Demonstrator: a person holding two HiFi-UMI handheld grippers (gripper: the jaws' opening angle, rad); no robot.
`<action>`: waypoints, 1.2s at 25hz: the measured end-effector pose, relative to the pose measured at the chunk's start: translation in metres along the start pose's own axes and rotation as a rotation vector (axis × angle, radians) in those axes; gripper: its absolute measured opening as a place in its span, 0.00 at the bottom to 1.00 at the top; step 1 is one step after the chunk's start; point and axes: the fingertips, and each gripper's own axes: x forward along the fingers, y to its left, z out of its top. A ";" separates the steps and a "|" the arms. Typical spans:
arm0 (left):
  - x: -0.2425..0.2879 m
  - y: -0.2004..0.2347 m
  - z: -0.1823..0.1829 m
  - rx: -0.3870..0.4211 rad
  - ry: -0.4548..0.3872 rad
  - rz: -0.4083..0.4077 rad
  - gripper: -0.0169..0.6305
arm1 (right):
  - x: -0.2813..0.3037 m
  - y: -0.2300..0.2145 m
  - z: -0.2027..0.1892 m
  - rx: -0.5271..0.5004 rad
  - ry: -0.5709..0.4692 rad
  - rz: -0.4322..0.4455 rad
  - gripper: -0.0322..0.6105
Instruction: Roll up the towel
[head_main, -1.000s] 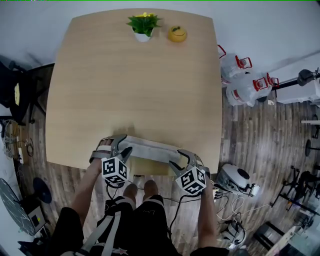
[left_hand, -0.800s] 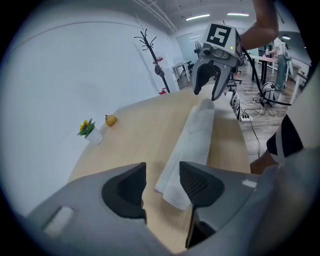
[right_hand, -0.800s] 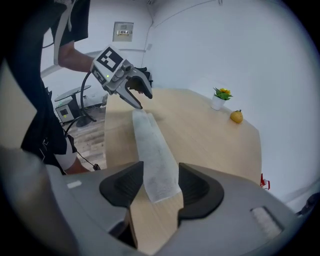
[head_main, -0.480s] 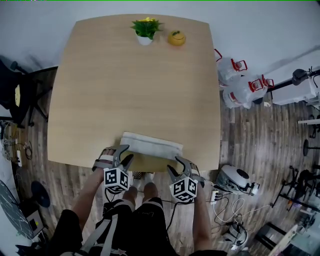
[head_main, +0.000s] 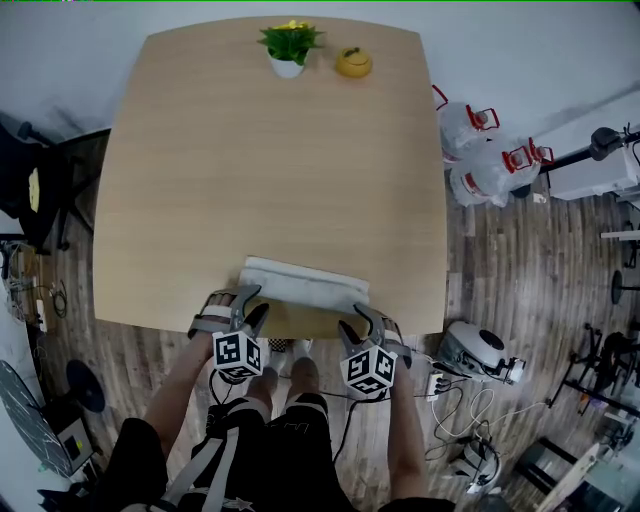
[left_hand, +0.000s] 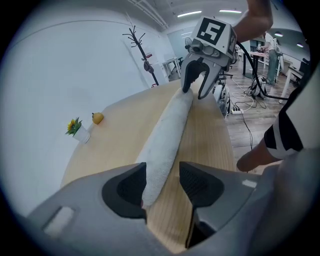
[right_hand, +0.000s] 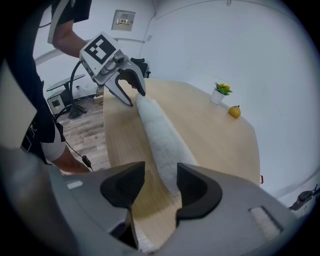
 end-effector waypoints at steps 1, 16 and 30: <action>0.002 0.000 -0.001 0.006 0.008 -0.001 0.37 | 0.002 0.000 -0.001 -0.001 0.002 0.004 0.37; 0.016 0.007 -0.006 0.035 0.053 -0.017 0.28 | 0.017 -0.018 -0.006 -0.056 0.050 0.007 0.24; -0.013 -0.039 -0.020 -0.083 0.087 -0.330 0.17 | -0.007 0.027 -0.010 0.005 0.074 0.294 0.13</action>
